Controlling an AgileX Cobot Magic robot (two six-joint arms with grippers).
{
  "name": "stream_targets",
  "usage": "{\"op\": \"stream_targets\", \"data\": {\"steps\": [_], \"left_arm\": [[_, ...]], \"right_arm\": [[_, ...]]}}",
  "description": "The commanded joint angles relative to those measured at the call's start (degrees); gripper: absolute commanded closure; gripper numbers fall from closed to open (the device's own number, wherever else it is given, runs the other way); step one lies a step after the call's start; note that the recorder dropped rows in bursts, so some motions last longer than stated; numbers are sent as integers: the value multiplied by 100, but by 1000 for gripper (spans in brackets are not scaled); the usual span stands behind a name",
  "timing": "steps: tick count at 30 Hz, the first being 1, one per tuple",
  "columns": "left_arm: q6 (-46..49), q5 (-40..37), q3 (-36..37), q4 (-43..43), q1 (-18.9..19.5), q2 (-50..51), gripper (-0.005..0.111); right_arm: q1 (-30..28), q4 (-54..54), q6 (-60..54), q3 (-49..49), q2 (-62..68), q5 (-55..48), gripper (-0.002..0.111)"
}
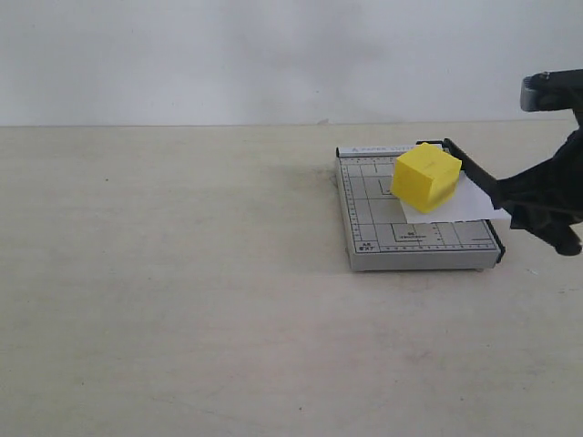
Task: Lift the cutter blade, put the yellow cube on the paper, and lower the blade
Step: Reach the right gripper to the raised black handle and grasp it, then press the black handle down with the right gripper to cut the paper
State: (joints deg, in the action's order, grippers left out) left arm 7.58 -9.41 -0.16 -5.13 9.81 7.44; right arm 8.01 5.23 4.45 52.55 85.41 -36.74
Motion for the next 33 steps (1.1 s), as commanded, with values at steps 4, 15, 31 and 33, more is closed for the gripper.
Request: {"op": "stream_targets", "data": {"steps": [4, 15, 31, 33], "left_arm": [[-77, 78, 16, 3, -28, -20, 102], [-77, 78, 16, 3, -28, -20, 102], [-77, 78, 16, 3, -28, -20, 102], [-77, 78, 16, 3, -28, -20, 102]], "right_arm": [[0, -641, -554, -529, 45, 292, 109], [0, -762, -590, -915, 45, 747, 109], [0, -922, -652, -916, 708, 893, 109], [0, -922, -652, -916, 731, 944, 109]]}}
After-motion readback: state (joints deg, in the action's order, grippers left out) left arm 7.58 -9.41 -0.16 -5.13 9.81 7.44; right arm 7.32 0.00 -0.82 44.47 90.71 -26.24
